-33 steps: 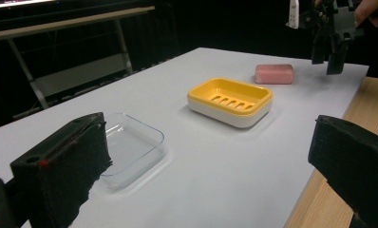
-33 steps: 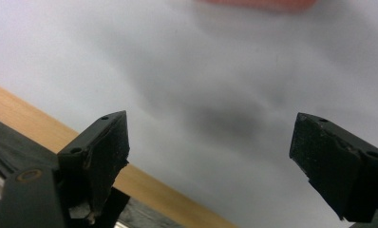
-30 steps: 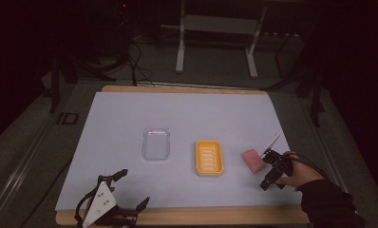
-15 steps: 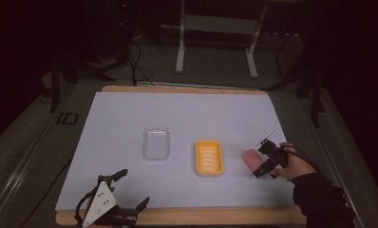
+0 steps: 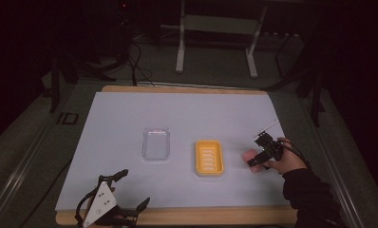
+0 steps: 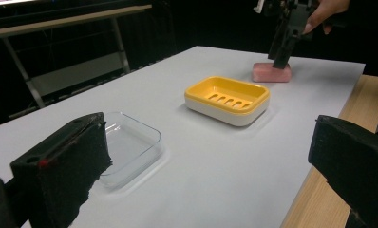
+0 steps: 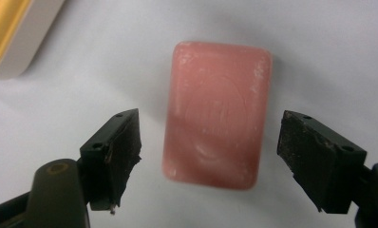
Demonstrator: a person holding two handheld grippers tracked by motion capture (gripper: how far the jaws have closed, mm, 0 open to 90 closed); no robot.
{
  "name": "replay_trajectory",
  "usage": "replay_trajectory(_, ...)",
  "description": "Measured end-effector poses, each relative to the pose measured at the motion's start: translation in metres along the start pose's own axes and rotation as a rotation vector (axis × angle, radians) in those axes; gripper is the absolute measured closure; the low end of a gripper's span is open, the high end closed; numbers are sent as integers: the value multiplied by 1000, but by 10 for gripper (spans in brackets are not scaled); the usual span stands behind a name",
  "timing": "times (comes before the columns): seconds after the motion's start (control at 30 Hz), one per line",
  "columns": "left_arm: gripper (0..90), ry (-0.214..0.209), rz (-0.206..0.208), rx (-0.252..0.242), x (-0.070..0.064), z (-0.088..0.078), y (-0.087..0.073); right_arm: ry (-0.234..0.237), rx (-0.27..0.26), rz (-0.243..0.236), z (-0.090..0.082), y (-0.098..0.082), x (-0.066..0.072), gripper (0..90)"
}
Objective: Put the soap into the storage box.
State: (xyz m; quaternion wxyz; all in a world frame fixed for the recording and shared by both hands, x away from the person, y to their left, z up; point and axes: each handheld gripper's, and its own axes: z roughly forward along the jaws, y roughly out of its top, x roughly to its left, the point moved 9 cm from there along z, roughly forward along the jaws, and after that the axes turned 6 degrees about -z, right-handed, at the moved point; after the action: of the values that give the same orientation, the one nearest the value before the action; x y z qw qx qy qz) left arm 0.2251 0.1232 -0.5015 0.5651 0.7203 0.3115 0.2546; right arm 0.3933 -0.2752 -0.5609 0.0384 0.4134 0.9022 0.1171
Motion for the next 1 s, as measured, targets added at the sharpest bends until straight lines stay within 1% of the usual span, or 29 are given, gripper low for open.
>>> replay_trajectory(0.17, 3, 2, 2, 0, 0, 0, 0, -6, 20, 6, 11, 2, -2, 245)
replay_trajectory(0.33, 3, 2, 1, -1, 0, 0, 0, -8, 51, -1, 21, 2, -2, 327)
replay_trajectory(0.43, 3, 1, 3, 1, 0, 1, 0, -15, 66, 0, 26, 1, -3, 338)
replay_trajectory(0.53, 3, 0, 4, 3, -1, 1, -1, -32, 75, -2, 28, 0, -2, 346)
replay_trajectory(0.57, 3, 0, 4, 3, -1, 1, -1, -46, 78, -18, 28, 0, -2, 349)
replay_trajectory(0.63, 3, 1, 6, 3, -1, 1, -1, -65, 80, -20, 28, 1, -1, 357)
replay_trajectory(0.77, 3, 1, 4, 3, -1, 1, -1, -74, 85, 10, 28, 0, 0, 370)
replay_trajectory(0.9, 3, 2, 3, 3, 0, 1, -1, -91, 111, 70, 27, 0, 0, 373)
replay_trajectory(0.97, 3, 4, 4, 3, 0, 1, -1, -118, 109, 92, 24, 0, -2, 373)
replay_trajectory(1.0, 3, 3, 3, 2, 0, 1, -1, -122, 103, 121, 22, 0, -3, 373)
